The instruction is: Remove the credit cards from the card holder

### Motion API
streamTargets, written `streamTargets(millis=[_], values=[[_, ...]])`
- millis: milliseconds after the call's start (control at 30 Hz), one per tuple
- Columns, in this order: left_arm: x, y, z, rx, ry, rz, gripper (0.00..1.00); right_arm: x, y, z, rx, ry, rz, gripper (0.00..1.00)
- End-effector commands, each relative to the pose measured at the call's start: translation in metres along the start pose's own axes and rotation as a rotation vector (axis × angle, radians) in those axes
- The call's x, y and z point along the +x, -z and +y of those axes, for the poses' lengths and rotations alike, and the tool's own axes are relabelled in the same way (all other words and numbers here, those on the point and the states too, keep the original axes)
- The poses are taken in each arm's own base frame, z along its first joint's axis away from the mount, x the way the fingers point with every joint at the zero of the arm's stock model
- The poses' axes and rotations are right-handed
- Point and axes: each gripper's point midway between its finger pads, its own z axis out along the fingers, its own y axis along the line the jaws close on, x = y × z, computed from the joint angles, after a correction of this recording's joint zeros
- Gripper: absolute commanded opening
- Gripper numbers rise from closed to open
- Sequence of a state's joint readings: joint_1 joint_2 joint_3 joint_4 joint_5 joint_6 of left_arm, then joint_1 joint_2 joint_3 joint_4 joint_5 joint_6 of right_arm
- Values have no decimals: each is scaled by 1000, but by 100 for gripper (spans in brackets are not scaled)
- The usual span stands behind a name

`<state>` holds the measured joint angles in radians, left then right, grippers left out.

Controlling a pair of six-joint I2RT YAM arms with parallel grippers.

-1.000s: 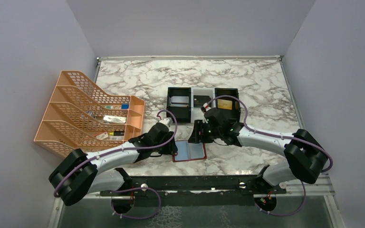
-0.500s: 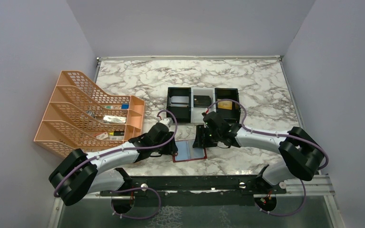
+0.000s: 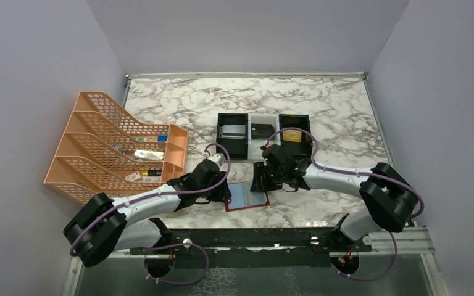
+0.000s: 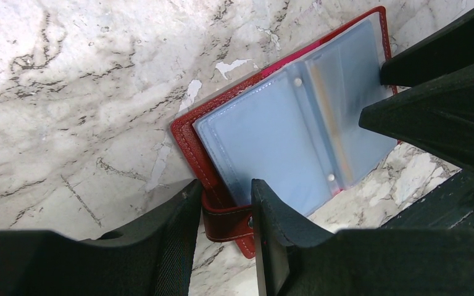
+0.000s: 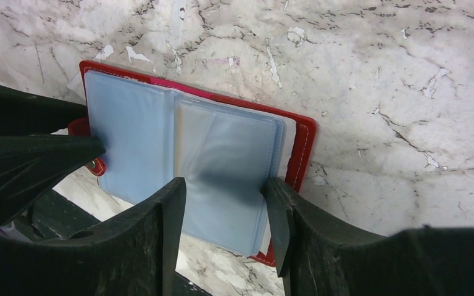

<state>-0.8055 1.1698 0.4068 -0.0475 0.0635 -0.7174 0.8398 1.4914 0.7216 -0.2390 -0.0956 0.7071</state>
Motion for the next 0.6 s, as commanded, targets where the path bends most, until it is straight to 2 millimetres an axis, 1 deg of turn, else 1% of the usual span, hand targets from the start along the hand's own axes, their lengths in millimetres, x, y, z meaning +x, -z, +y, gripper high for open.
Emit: streamTargets(millis=[0, 67, 200, 300, 400, 567], values=[[2, 2, -7, 32, -5, 13, 37, 4, -8, -4, 34, 27, 17, 51], [2, 2, -8, 39, -9, 14, 36, 3, -8, 3, 4, 24, 18, 50], [4, -1, -10, 48, -8, 21, 35, -6, 2, 32, -133, 1, -8, 49], [5, -2, -11, 51, -8, 23, 35, -12, 9, 48, -207, -29, -33, 49], [5, -3, -12, 52, -9, 25, 34, -17, 12, 56, -240, -41, -50, 49], [5, -3, -12, 50, -7, 21, 34, -18, 13, 60, -257, -40, -45, 49]])
